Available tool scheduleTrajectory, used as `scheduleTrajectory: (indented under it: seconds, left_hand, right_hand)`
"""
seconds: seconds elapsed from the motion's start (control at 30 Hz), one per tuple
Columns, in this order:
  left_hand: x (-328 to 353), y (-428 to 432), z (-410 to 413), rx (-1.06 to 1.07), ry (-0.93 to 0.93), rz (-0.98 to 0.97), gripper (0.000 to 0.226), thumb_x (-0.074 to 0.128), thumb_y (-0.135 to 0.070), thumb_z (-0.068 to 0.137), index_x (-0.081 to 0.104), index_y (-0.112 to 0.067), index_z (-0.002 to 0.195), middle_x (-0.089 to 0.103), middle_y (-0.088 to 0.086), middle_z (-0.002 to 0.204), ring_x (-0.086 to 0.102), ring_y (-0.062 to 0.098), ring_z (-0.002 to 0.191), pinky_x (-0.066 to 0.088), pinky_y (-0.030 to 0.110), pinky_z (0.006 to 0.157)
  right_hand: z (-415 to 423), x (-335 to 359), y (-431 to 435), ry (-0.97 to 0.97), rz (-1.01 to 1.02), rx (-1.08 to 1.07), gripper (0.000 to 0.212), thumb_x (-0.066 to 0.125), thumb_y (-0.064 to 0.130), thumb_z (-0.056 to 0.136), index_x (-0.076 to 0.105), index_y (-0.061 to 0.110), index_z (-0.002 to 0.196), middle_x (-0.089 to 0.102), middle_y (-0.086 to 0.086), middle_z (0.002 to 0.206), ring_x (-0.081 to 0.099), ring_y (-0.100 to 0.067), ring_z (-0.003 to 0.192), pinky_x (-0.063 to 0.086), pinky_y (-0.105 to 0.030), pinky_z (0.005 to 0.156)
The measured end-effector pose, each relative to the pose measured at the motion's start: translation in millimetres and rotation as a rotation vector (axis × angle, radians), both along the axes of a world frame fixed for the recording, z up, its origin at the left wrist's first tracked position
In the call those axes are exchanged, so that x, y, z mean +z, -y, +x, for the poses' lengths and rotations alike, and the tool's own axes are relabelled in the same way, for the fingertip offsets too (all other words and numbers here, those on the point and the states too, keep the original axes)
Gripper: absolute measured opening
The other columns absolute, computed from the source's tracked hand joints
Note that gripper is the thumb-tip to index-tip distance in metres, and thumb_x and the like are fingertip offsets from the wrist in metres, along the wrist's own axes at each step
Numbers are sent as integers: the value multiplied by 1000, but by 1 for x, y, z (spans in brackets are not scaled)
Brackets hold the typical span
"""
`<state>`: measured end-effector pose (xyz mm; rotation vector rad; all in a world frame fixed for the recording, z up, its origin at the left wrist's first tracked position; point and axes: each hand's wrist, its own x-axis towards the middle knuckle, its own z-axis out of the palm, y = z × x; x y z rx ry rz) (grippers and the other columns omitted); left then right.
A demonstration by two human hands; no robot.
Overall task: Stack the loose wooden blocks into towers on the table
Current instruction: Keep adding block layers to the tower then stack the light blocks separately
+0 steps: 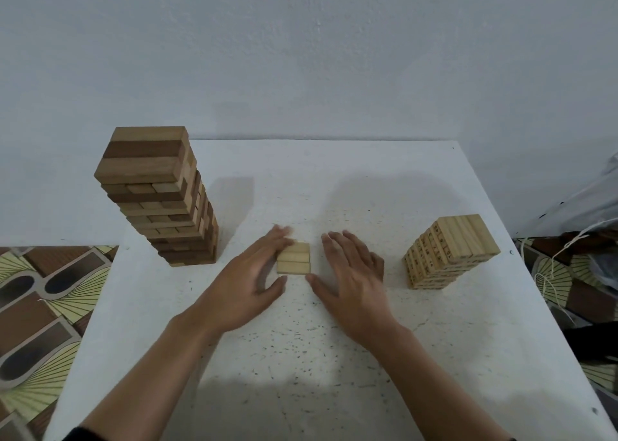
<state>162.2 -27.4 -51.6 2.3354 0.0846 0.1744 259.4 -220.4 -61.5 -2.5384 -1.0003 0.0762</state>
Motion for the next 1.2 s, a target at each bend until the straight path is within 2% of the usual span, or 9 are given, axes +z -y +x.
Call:
scheduleTrajectory:
  seconds: [0.1, 0.17, 0.23, 0.43, 0.67, 0.9, 1.07, 1.2]
  left_hand:
    - [-6, 13, -10, 115, -65, 175, 68, 42, -50, 106, 14, -22, 161, 4, -14, 167, -5, -5, 151, 1, 19, 124]
    - [-15, 20, -14, 142, -153, 353, 72, 19, -59, 107, -2, -17, 161, -10, -6, 167, -18, 1, 151, -6, 26, 125]
    - [-23, 25, -14, 175, -198, 484, 70, 4, -57, 105, -5, -13, 160, -12, 1, 168, -21, 7, 152, -3, 36, 127]
    - [-29, 29, -8, 230, -179, 556, 64, 0, -46, 106, 7, -14, 161, 5, 0, 169, -4, 16, 156, 8, 42, 127]
    - [-25, 22, 11, 269, -179, 540, 64, 4, -44, 106, 15, -12, 160, 13, 1, 168, 0, 19, 156, 3, 38, 127]
    - [-24, 18, 15, 289, -162, 597, 61, 12, -41, 108, 26, -11, 159, 27, 3, 165, 14, 22, 155, 18, 41, 125]
    - [-26, 14, 14, 272, -149, 561, 62, 13, -43, 107, 24, -12, 159, 25, 1, 166, 12, 20, 156, 16, 40, 125]
    - [-23, 8, 13, 208, -154, 453, 64, 13, -47, 107, 16, -13, 161, 16, 1, 168, 4, 17, 156, 11, 40, 126]
  right_hand:
    - [-2, 3, -2, -71, -200, 54, 72, 19, 58, 104, -4, 19, 161, -7, 5, 168, -21, -10, 151, -6, -42, 123]
    - [-4, 5, -3, -60, -288, 73, 71, 9, 58, 104, -17, 19, 157, -24, 6, 165, -32, -10, 147, -13, -49, 122]
    - [-4, 3, -6, -49, -336, 82, 68, 3, 55, 104, -21, 19, 156, -29, 5, 163, -34, -13, 146, -15, -55, 120]
    - [-5, 0, -14, -31, -373, 91, 63, -16, 50, 95, -22, 23, 152, -29, 12, 162, -35, -18, 147, -17, -63, 116]
    - [13, 5, -27, -75, -354, 98, 59, 2, 44, 106, -12, 21, 158, -27, 12, 162, -32, -15, 147, -15, -55, 121]
    - [17, 2, -31, -68, -358, 93, 59, 0, 45, 105, -15, 22, 157, -28, 13, 160, -31, -13, 147, -13, -55, 121]
    - [19, 5, -28, -106, -309, 98, 60, 7, 49, 107, -7, 23, 159, -20, 14, 164, -27, -11, 149, -14, -52, 122]
    - [26, 15, -27, -181, -258, 111, 69, 19, 57, 104, -2, 23, 160, -11, 13, 167, -20, -8, 151, -13, -50, 123]
